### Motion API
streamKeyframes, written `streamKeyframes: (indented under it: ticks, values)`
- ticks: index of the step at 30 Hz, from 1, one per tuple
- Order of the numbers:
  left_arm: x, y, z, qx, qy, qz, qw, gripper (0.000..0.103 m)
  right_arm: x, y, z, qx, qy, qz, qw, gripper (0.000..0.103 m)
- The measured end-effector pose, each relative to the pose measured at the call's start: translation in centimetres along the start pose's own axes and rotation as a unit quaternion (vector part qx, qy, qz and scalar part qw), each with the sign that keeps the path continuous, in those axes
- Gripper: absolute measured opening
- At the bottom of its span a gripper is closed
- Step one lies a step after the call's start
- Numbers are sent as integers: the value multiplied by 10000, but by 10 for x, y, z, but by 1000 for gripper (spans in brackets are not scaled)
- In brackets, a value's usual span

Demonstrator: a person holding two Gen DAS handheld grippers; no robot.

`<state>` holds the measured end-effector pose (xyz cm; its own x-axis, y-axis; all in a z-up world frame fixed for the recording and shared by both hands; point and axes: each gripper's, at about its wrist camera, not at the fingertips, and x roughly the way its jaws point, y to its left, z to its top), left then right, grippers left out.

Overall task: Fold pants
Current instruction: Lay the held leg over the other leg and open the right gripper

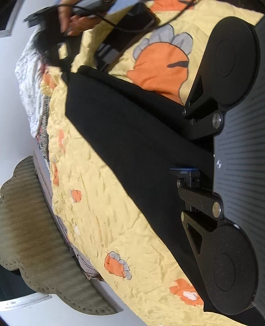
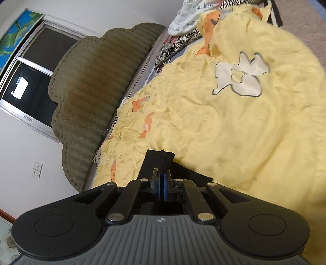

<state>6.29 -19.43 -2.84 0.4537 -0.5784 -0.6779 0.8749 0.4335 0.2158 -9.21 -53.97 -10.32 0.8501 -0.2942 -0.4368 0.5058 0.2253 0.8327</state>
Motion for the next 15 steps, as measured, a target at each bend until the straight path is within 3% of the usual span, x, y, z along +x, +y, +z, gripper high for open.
streamKeyframes:
  ticks: [5, 6, 7, 10, 12, 14, 15]
  values:
    - [-1, -7, -3, 50, 79, -93, 9999, 10, -14, 8, -2, -343, -40, -289, 9990, 4]
    - [2, -12, -4, 127, 140, -99, 9998, 21, -11, 7, 0, -332, 26, -412, 9986, 5]
    - [6, -15, -5, 195, 181, -92, 9996, 21, -6, 5, 1, -322, 147, -573, 9977, 6]
    - [4, -24, -7, 447, 212, 190, 9986, 40, -4, -1, 1, -251, 265, -821, 9960, 8]
    - [-9, -26, -9, 624, 129, 306, 9975, 67, -17, 10, -1, -555, -64, -954, 9939, 15]
    - [-26, -19, -11, 571, -73, 236, 9981, 77, -30, 34, -8, -1278, -608, -1354, 9806, 18]
    - [-35, -14, -11, 480, -142, 177, 9986, 77, -34, 47, -12, -1672, -797, -1388, 9728, 18]
